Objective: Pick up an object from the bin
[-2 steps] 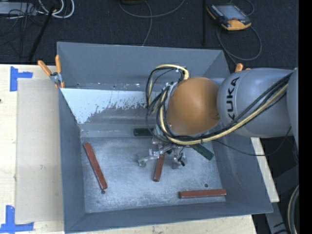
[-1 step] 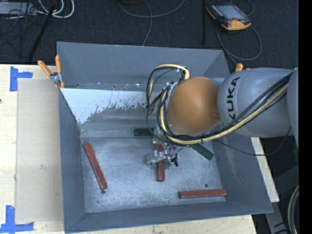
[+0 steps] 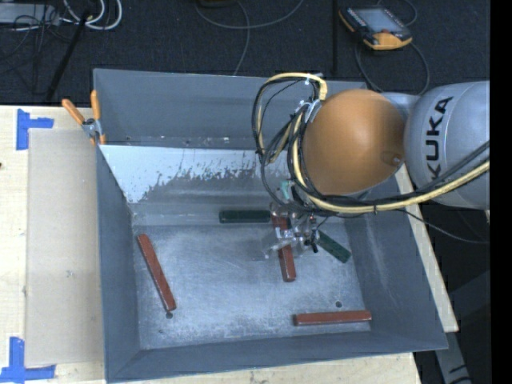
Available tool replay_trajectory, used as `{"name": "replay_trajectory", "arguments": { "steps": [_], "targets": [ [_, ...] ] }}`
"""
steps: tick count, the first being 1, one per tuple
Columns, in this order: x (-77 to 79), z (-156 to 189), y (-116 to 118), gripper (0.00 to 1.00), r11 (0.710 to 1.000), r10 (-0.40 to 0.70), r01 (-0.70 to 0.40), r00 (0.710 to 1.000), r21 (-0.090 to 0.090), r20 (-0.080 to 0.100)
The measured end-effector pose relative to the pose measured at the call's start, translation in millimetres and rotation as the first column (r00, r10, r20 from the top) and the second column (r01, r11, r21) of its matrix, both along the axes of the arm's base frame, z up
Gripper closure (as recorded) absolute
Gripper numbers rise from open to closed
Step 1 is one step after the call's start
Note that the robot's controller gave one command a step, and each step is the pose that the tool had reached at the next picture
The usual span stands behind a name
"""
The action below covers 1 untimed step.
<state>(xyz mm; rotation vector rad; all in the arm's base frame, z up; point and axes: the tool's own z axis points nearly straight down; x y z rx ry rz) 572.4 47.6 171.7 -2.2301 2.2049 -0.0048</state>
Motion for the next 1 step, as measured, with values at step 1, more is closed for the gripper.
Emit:
{"name": "replay_trajectory", "arguments": {
  "steps": [1],
  "targets": [
    [-3.2,55.8,17.4,1.0,1.0,0.006,-0.006,1.0,0.001,-0.001]
  ]
}}
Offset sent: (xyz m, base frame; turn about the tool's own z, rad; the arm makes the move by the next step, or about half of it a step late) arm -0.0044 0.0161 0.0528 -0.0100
